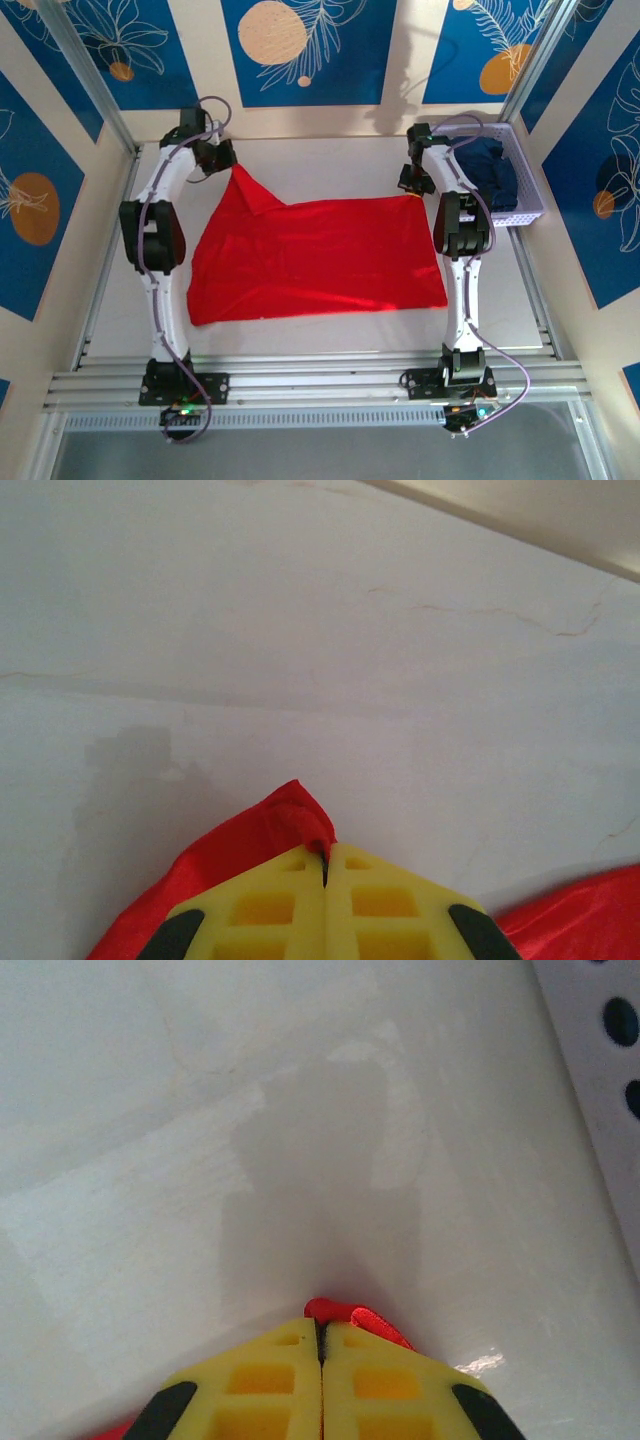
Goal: Fold the inside-out t-shirt
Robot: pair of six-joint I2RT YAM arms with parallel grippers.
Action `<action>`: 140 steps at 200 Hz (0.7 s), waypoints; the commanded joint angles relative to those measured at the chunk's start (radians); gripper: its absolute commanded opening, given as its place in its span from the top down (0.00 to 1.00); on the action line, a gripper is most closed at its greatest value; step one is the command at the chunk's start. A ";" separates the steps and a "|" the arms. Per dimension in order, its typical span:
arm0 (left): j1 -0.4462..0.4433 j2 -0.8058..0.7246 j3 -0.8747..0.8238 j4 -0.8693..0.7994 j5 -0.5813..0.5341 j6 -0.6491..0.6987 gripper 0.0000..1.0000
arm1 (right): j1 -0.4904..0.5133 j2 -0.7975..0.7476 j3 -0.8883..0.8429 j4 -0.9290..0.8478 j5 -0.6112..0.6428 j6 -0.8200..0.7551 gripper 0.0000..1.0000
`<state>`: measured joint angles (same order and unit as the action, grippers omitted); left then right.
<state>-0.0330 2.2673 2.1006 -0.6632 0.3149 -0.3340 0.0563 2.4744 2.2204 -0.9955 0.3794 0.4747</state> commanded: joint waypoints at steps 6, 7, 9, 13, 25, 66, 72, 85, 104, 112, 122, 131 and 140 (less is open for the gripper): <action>0.003 -0.111 -0.008 -0.017 0.012 -0.012 1.00 | -0.006 -0.017 0.027 -0.007 -0.032 -0.033 0.97; 0.004 -0.114 -0.009 -0.020 0.011 -0.013 1.00 | -0.005 -0.019 0.026 -0.006 -0.032 -0.035 0.97; 0.003 -0.119 -0.011 -0.023 0.009 -0.015 1.00 | -0.004 -0.024 0.023 -0.004 -0.034 -0.036 0.97; 0.003 -0.131 -0.018 -0.027 0.008 -0.016 1.00 | -0.005 -0.035 0.017 0.001 -0.035 -0.041 0.97; 0.003 -0.171 -0.053 -0.034 0.001 -0.028 1.00 | -0.005 -0.075 -0.018 0.022 -0.043 -0.059 0.98; 0.004 -0.332 -0.236 -0.038 0.006 -0.073 1.00 | -0.006 -0.243 -0.207 0.107 -0.094 -0.114 0.99; 0.004 -0.360 -0.270 -0.035 0.010 -0.080 1.00 | -0.006 -0.269 -0.238 0.119 -0.099 -0.119 0.99; 0.003 -0.418 -0.337 -0.036 0.010 -0.096 1.00 | -0.006 -0.322 -0.304 0.137 -0.103 -0.129 0.99; 0.004 -0.498 -0.428 -0.039 0.017 -0.123 1.00 | -0.009 -0.396 -0.390 0.155 -0.116 -0.139 1.00; 0.004 -0.531 -0.464 -0.042 0.024 -0.134 1.00 | -0.009 -0.424 -0.425 0.159 -0.126 -0.141 1.00; 0.004 -0.568 -0.502 -0.052 0.031 -0.147 1.00 | -0.009 -0.456 -0.464 0.163 -0.134 -0.145 1.00; 0.006 -0.598 -0.528 -0.068 0.039 -0.149 1.00 | -0.009 -0.483 -0.496 0.165 -0.139 -0.145 1.00; 0.007 -0.628 -0.549 -0.090 0.033 -0.149 1.00 | -0.010 -0.508 -0.523 0.168 -0.138 -0.146 1.00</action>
<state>-0.0330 1.7313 1.6051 -0.7017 0.3195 -0.4519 0.0532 2.0373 1.7672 -0.8417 0.2802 0.3534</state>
